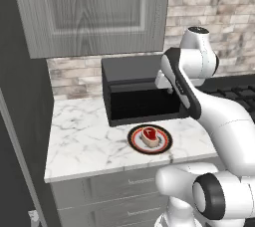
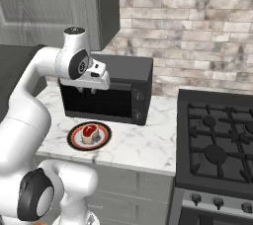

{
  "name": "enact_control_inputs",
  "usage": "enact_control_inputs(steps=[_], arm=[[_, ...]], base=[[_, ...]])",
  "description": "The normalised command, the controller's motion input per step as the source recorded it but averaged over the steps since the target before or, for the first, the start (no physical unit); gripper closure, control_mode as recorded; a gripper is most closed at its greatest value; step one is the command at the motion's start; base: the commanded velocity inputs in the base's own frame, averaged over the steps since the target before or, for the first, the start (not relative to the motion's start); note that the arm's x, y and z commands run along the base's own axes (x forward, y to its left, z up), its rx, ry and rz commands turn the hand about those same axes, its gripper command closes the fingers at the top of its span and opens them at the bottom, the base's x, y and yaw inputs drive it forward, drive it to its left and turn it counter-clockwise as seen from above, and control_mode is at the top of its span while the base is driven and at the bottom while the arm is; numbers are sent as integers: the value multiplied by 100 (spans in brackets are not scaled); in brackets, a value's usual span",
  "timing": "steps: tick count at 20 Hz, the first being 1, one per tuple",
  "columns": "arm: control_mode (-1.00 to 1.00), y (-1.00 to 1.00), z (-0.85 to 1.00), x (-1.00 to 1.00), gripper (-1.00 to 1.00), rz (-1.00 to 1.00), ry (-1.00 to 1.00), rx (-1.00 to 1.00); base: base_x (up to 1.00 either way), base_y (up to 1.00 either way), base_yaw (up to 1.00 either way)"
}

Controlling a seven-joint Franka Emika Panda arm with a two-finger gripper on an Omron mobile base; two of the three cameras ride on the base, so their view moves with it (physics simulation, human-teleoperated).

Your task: Place the steak on the counter behind the older steak on the same shelf of the fridge to maintain FIFO order. Close the fridge door when finished.

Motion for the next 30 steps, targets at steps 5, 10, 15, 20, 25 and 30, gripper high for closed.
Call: enact_control_inputs(steps=[5, 10, 15, 20, 25, 30], arm=[[-100, 19, -16, -20, -100, 0, 1, 0], [-100, 69, -70, -13, -100, 1, 17, -2], [-100, 66, -69, 1, -100, 1, 23, -4], [-100, 9, -35, 0, -100, 5, 5, -2], [-100, 2, -29, 1, -100, 1, 13, 0], [-100, -3, -34, -1, -100, 0, 0, 0]], base=[[0, 0, 0], [0, 0, 0], [0, 0, 0], [0, 0, 0], [0, 0, 0], [0, 0, 0]])
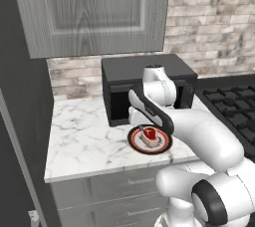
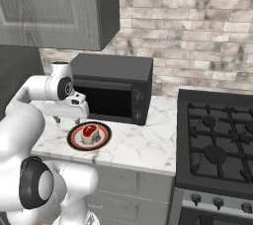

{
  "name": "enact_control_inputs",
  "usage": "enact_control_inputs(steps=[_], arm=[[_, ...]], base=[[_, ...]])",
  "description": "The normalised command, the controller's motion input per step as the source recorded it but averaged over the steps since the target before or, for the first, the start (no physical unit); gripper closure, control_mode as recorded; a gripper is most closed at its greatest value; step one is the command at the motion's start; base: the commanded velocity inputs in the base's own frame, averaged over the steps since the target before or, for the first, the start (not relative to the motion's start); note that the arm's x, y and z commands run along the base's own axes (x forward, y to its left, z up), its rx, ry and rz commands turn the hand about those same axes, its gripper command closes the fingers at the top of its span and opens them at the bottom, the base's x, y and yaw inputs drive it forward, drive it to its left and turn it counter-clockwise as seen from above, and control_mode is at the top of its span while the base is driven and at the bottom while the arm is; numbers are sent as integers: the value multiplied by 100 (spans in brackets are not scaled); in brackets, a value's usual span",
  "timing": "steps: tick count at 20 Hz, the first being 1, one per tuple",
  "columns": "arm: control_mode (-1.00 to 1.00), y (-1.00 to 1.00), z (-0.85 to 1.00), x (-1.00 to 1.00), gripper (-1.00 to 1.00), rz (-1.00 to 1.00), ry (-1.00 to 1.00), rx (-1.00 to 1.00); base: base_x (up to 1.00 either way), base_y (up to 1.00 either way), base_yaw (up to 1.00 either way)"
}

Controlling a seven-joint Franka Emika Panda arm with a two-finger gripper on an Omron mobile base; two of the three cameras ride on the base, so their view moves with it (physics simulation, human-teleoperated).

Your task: Place the steak on the counter behind the older steak on the same shelf of the fridge to maintain FIFO order. Close the fridge door when finished.

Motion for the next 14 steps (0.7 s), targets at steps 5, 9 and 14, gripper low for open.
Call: enact_control_inputs(steps=[5, 9, 14], arm=[[-100, -21, -30, 0, -100, 0, 0, 3], [-100, -19, -15, 2, -100, 0, 2, 4], [-100, 0, -5, 10, -100, 0, 1, 0]], base=[[0, 0, 0], [0, 0, 0], [0, 0, 0]])
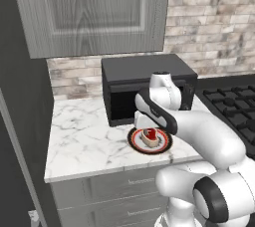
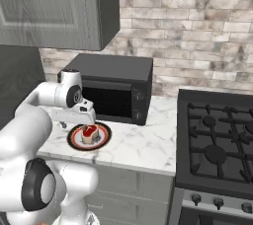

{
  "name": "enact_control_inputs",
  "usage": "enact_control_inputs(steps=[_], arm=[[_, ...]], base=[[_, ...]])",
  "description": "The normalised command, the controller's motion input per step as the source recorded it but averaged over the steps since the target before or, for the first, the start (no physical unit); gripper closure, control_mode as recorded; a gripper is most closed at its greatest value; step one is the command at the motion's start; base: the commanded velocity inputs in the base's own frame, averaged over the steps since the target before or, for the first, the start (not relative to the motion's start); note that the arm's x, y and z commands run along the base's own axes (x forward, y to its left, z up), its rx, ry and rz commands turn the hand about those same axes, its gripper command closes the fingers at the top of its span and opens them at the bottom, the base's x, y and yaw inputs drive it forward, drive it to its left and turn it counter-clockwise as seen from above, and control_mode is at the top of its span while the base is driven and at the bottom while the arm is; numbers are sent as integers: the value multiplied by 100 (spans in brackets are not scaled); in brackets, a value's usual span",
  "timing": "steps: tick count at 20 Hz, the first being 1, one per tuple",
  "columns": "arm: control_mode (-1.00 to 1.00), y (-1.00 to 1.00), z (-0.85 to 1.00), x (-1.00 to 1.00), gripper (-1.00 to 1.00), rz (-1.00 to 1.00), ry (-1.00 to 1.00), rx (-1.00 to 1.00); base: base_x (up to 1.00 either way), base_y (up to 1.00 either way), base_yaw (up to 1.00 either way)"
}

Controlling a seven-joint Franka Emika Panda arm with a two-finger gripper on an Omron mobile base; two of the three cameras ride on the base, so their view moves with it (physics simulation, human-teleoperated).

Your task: Place the steak on the counter behind the older steak on the same shelf of the fridge to maintain FIFO order. Close the fridge door when finished.

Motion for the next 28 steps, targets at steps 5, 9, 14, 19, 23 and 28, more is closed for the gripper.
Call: enact_control_inputs(steps=[5, 9, 14, 19, 23, 28], arm=[[-100, 0, -8, 7, -100, 0, 0, 0], [-100, 0, -20, 21, -100, 0, 0, 0], [-100, 0, -19, 28, -100, -1, 0, 0], [-100, -2, -15, 35, -100, -4, 0, 0], [-100, -6, -22, 27, -100, -2, 0, 0], [-100, -1, -27, 12, -100, 0, 0, 0]], base=[[0, 0, 0], [0, 0, 0], [0, 0, 0], [0, 0, 0], [0, 0, 0], [0, 0, 0]])
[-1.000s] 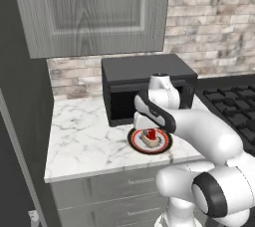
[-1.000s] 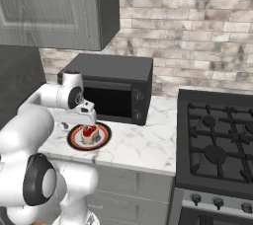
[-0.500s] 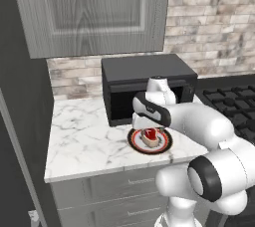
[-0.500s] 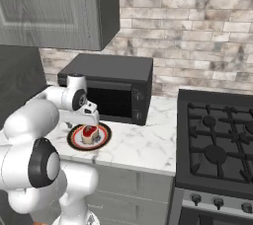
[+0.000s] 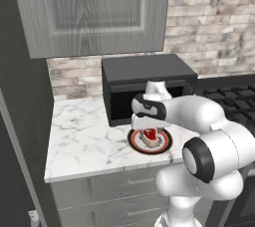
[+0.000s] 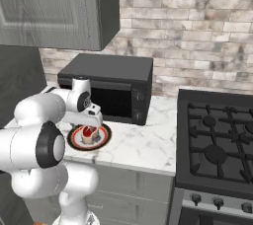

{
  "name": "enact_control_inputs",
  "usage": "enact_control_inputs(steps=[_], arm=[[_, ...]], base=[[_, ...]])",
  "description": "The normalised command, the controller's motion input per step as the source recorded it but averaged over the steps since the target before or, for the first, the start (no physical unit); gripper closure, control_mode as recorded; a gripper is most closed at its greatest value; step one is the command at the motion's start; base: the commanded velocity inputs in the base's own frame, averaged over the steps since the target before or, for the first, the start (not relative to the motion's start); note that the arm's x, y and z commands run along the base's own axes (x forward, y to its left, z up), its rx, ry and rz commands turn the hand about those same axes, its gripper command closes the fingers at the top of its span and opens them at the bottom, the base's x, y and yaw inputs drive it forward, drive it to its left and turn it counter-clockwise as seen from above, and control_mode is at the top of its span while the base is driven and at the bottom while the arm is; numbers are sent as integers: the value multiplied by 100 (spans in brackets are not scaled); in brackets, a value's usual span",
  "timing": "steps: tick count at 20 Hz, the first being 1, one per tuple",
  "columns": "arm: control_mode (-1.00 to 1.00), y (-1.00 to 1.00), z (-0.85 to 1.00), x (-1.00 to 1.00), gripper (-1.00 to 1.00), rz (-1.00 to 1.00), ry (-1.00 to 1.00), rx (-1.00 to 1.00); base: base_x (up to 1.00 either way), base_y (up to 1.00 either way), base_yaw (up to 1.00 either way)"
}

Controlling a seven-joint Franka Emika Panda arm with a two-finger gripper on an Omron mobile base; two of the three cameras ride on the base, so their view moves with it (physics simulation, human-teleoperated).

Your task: Place the steak on the counter behind the older steak on the same shelf of the fridge to maintain FIFO order. Close the fridge door when finished.

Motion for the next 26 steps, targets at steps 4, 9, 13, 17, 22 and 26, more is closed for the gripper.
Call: enact_control_inputs(steps=[4, 9, 13, 17, 22, 26], arm=[[-100, 0, -24, 7, -100, 0, 0, 0], [-100, 0, -32, 0, -100, 0, 0, 0], [-100, 0, -26, 0, -100, 0, 0, 0], [-100, -11, -6, 0, -100, 0, -4, 0], [-100, 0, 0, 0, -100, 0, -1, -1], [-100, 0, -7, 6, -100, 0, 0, -1]], base=[[0, 0, 0], [0, 0, 0], [0, 0, 0], [0, 0, 0], [0, 0, 0], [0, 0, 0]])
